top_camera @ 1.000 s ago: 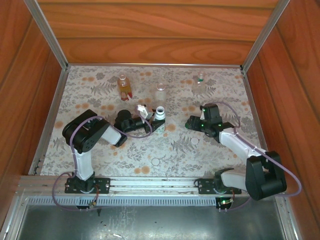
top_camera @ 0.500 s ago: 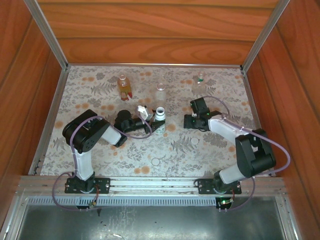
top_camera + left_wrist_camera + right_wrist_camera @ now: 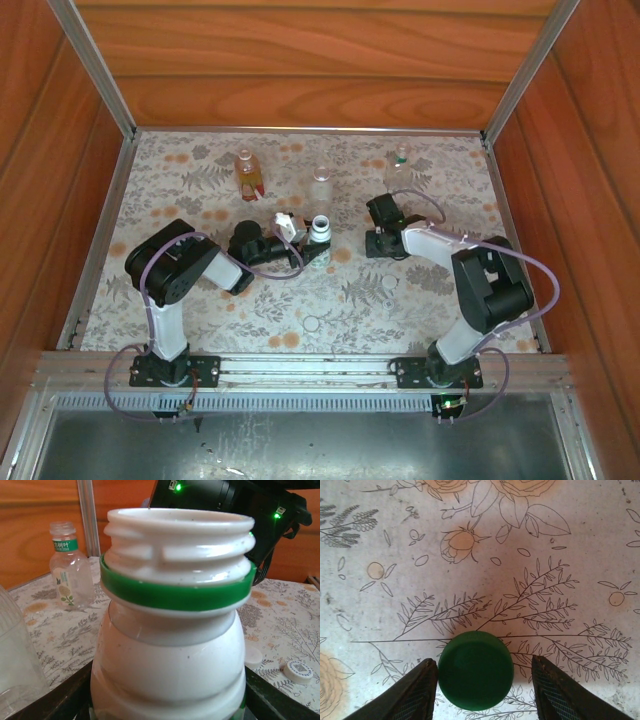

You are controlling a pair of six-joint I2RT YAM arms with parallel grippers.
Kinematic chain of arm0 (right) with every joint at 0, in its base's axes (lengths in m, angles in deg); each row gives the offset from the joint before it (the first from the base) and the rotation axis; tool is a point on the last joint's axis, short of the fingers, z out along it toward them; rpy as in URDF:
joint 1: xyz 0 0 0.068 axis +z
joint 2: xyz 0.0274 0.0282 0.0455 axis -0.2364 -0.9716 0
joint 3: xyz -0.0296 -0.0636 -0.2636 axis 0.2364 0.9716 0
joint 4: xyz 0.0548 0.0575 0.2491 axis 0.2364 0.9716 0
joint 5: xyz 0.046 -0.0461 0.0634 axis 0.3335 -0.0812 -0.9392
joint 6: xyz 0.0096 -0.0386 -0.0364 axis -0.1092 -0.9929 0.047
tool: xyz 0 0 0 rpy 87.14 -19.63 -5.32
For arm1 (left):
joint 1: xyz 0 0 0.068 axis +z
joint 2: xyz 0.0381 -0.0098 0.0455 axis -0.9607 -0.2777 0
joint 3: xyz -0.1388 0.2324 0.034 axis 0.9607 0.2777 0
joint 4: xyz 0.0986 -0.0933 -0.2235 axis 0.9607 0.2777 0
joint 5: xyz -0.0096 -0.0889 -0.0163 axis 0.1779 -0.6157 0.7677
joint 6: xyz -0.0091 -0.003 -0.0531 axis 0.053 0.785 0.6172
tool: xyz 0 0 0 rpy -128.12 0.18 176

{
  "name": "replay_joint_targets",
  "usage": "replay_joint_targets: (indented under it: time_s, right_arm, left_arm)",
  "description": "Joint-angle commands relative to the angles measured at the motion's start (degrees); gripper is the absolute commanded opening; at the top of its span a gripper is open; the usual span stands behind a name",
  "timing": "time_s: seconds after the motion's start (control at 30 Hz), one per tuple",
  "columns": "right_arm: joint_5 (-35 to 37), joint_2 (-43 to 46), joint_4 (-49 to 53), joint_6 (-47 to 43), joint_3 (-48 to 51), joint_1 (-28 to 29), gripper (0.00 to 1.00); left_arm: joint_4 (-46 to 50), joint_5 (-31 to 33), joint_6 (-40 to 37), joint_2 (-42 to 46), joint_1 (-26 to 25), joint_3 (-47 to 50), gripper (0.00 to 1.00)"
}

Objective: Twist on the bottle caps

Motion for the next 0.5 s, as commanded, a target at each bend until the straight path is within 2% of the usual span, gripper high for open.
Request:
replay_joint_targets:
  time_s: [0.0,0.2,0.33,0.47]
  right_arm:
    - [1.11,-2.45,0.68,1.21,-1.24,0.3,0.54]
    - [0.09,-3.56,0.18,1.51,-1.59,0.31,0.5]
    - [0.09,-3.48,0.45,1.35,-1.6,0.31,0.43]
    - [-0.53,-2.18,1.71,1.11,-1.77,0.31,0.43]
  left_arm:
    - [-1.08,-1.44,-0.93,-0.87,0.19,0.36,0.61]
    - [-1.08,-1.36,-0.82,-0.94,0.15,0.39,0.61]
    - [-1.11,-1.39,-0.67,-0.94,0.21,0.28,0.61]
    - [-1.12,-1.35,-0.65,-0.94,0.2,0.28,0.61]
